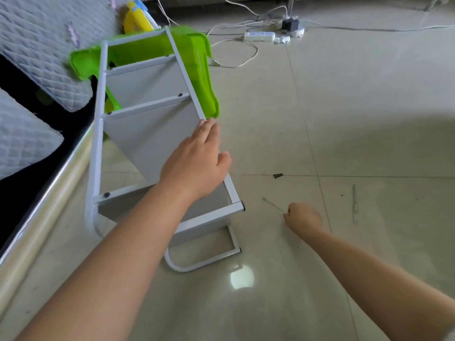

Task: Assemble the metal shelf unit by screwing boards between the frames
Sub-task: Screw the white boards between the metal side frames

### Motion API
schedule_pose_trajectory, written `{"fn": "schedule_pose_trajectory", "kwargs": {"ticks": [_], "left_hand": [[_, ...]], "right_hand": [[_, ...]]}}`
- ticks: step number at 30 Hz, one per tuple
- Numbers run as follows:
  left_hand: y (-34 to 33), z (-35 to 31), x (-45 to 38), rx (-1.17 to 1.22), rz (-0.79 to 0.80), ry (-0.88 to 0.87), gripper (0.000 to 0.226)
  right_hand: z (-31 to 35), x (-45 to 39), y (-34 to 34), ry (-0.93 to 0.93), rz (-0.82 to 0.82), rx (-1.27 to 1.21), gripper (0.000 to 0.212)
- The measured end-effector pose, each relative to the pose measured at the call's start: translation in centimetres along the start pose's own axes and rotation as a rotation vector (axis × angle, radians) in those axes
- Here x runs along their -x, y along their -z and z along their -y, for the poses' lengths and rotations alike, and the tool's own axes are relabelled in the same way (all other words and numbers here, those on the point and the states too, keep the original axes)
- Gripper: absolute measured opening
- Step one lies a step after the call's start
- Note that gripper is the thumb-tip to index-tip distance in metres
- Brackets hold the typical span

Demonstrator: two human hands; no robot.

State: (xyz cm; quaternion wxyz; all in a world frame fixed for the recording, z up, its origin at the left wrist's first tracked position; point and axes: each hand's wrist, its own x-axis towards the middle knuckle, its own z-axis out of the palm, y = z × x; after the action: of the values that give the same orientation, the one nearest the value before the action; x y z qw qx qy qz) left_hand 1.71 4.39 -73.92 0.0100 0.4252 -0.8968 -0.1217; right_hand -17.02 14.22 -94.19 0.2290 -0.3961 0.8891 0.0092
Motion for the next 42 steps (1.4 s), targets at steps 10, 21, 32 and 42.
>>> {"fn": "schedule_pose_trajectory", "kwargs": {"ticks": [10,21,32,42], "left_hand": [[0.3,-0.5,0.3,0.011,0.029,0.213,0.051],[0.1,-0.7,0.8,0.187,-0.073,0.395,0.037],[1.9,4.3,5.7,0.258,-0.242,0.337,0.029],[3.4,8.6,8.5,0.608,-0.382,0.341,0.029]], "right_hand": [[-0.4,0.0,-1.2,0.022,0.085,0.324,0.037],[4.6,0.6,-0.2,0.329,0.248,-0.025,0.04],[11.0,6.1,-3.0,0.347,0.641,-0.533,0.068],[10.6,6.0,-1.6,0.104,0.465,-0.789,0.022]]}}
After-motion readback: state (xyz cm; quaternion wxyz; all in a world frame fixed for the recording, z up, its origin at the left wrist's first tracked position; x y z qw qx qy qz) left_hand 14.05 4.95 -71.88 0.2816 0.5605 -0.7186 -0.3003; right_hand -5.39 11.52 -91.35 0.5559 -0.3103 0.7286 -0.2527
